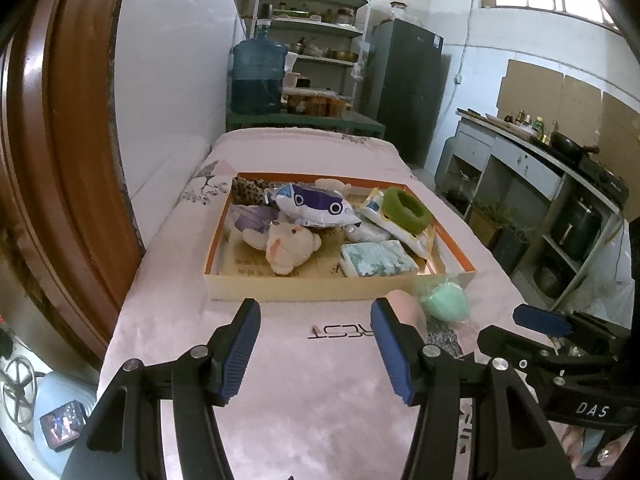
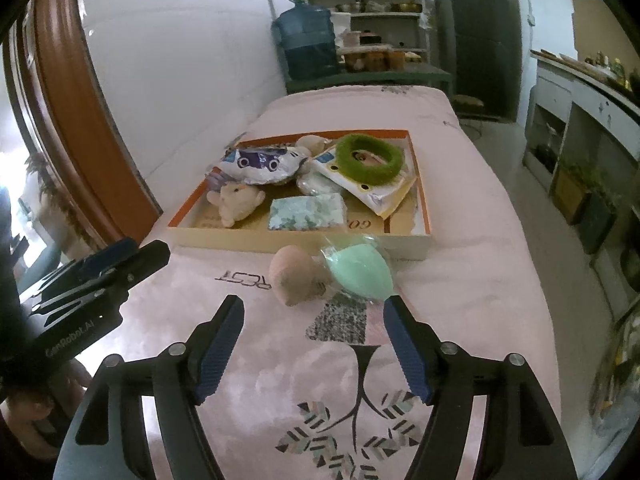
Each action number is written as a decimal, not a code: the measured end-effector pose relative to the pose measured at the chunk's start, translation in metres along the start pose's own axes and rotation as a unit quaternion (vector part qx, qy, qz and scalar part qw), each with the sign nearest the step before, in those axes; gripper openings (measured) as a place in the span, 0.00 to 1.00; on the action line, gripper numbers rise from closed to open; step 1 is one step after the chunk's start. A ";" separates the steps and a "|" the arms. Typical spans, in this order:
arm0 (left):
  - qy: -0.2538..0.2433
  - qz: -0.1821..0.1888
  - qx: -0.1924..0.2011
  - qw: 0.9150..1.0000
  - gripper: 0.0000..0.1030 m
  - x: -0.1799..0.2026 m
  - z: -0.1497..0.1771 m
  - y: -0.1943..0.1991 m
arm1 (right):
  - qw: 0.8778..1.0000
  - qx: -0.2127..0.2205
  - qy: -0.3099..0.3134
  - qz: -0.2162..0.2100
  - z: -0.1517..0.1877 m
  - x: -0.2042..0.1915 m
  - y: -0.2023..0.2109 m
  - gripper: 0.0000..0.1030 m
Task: Organize soft objects
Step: 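Move both tools back toward the pink and green sponges beside the tray, then grasp the bagged green sponge with right tool while left tool grasps the pink round sponge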
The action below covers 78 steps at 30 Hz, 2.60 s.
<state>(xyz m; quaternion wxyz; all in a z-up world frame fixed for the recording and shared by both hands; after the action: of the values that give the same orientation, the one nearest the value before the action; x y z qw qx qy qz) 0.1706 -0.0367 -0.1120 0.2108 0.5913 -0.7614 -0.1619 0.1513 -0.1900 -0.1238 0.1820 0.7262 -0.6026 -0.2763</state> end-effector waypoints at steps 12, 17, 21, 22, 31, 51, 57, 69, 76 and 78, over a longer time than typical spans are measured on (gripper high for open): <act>0.004 0.012 -0.011 1.000 0.55 0.008 0.009 -0.009 | 1.000 -0.015 -0.008 0.010 0.015 0.017 -0.004 0.72; 0.013 0.026 -0.025 0.999 0.55 0.013 0.015 -0.017 | 1.000 -0.019 0.000 0.018 0.019 0.021 -0.010 0.72; 0.015 0.032 -0.030 0.999 0.55 0.016 0.017 -0.022 | 1.000 -0.025 -0.003 0.018 0.021 0.026 -0.020 0.72; 0.015 0.032 -0.031 0.999 0.55 0.017 0.018 -0.023 | 0.999 -0.026 -0.002 0.019 0.020 0.027 -0.022 0.72; 0.012 0.035 -0.044 0.998 0.55 0.026 0.022 -0.039 | 0.999 -0.034 0.014 0.022 0.004 0.042 -0.058 0.72; 0.008 0.060 -0.082 0.995 0.55 0.054 0.030 -0.066 | 0.999 -0.050 -0.010 -0.015 0.005 0.047 -0.084 0.43; 0.011 0.069 -0.098 0.993 0.55 0.069 0.034 -0.082 | 0.999 -0.033 -0.039 -0.009 0.006 0.061 -0.065 0.43; 0.022 0.046 -0.112 0.992 0.55 0.070 0.044 -0.105 | 0.997 -0.024 -0.066 -0.012 0.014 0.072 -0.050 0.43; 0.031 0.057 -0.102 0.993 0.40 0.068 0.044 -0.100 | 0.997 -0.026 -0.073 -0.011 0.017 0.073 -0.052 0.43; 0.037 0.061 -0.101 0.992 0.40 0.068 0.043 -0.099 | 0.997 -0.027 -0.073 -0.012 0.018 0.072 -0.052 0.43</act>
<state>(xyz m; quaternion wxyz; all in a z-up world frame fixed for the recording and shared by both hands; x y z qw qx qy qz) 0.2168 -0.1269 -0.1896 0.3063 0.5253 -0.7675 -0.2028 0.1893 -0.2483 -0.1821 0.1539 0.7059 -0.5980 -0.3470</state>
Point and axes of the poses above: each gripper's, at about its wrist camera, not at the fingertips, and y roughly against the way its jaws point, x to its right, z to its underside, the point moved 9 cm from there along -y, roughly the way its jaws point, and after that the axes turned 8 degrees about x, right-handed, at the moved point
